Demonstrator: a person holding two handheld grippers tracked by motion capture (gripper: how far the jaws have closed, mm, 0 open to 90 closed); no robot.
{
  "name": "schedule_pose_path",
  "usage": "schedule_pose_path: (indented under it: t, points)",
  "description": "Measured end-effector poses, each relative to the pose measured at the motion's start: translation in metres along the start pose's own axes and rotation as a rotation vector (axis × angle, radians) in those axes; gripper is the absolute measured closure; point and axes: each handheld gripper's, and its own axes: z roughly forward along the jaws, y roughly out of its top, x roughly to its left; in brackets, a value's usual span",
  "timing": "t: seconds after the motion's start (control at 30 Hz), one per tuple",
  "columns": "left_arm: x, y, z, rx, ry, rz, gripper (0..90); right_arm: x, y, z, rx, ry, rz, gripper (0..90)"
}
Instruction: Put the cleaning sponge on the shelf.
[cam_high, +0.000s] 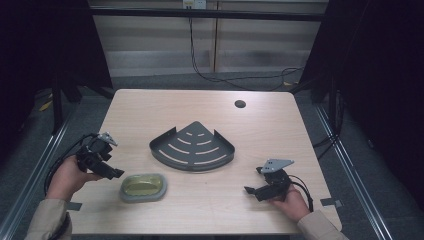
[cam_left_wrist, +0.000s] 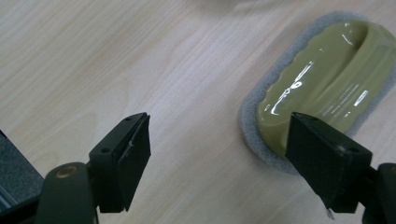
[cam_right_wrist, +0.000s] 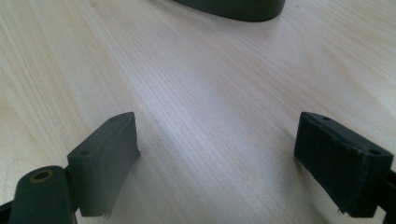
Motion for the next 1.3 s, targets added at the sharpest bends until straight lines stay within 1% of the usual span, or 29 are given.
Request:
schedule_pose_path:
  t: [0.03,0.1,0.27,0.4,0.5,0.53,0.57,0.63,0.67,0.7,0.77,0.87,0.9,0.93,0.97,1.03,1.17,1.2,1.27,1.3]
  points:
    - [0.0,0.002,-0.001,0.008,0.002,0.015,22.0,0.0,0.0,0.0,0.0,0.0,0.0,13.0]
    - [-0.003,0.005,-0.003,0.018,-0.002,0.031,22.1,0.0,0.0,0.0,0.0,0.0,0.0,13.0]
    - [-0.01,0.014,-0.004,0.054,-0.028,0.076,22.0,0.0,0.0,0.0,0.0,0.0,0.0,13.0]
    - [-0.016,0.023,-0.004,0.075,-0.044,0.127,23.0,0.0,0.0,0.0,0.0,-0.001,0.0,13.0]
    - [-0.021,0.029,-0.002,0.087,-0.06,0.151,24.0,0.0,0.0,0.0,0.0,0.0,0.0,13.0]
    - [-0.023,0.032,-0.002,0.097,-0.068,0.165,24.0,0.0,0.0,0.0,0.0,0.0,0.0,13.1]
    - [-0.025,0.033,-0.001,0.099,-0.073,0.162,24.5,0.0,0.0,0.0,0.0,0.0,0.0,13.0]
    - [-0.027,0.036,0.0,0.12,-0.078,0.184,24.8,0.0,0.0,0.0,0.0,0.0,0.0,13.0]
    - [-0.028,0.038,0.001,0.119,-0.082,0.191,25.0,0.0,0.0,0.0,0.0,0.0,0.0,13.0]
    - [-0.029,0.039,0.001,0.126,-0.08,0.198,25.2,0.0,0.0,0.0,0.0,0.0,0.0,13.0]
    - [-0.031,0.041,0.002,0.135,-0.093,0.21,25.4,0.0,0.0,0.0,0.0,-0.001,-0.001,13.0]
    - [-0.035,0.043,0.004,0.153,-0.101,0.224,26.2,0.0,0.0,0.0,0.0,0.0,0.0,13.0]
    - [-0.036,0.044,0.004,0.15,-0.098,0.229,26.2,0.0,0.0,0.0,0.0,0.0,0.0,13.0]
    - [-0.037,0.045,0.004,0.157,-0.106,0.235,26.8,0.0,0.0,0.0,0.0,0.0,0.0,13.0]
    - [-0.038,0.045,0.005,0.152,-0.11,0.235,26.8,0.0,0.0,0.0,0.0,0.0,0.0,13.0]
    - [-0.04,0.047,0.005,0.162,-0.115,0.25,27.3,0.0,0.0,0.0,0.0,0.0,0.0,13.0]
    - [-0.045,0.048,0.007,0.163,-0.131,0.259,29.6,0.0,0.0,0.0,0.0,-0.001,0.0,13.0]
    - [-0.046,0.049,0.007,0.164,-0.137,0.269,30.1,0.0,0.0,0.0,0.0,0.0,0.0,13.0]
    - [-0.047,0.049,0.008,0.156,-0.145,0.271,30.7,0.0,0.0,0.0,0.0,0.0,0.0,13.0]
    - [-0.048,0.05,0.009,0.162,-0.147,0.271,31.4,0.0,0.0,0.0,0.0,0.0,0.0,13.0]
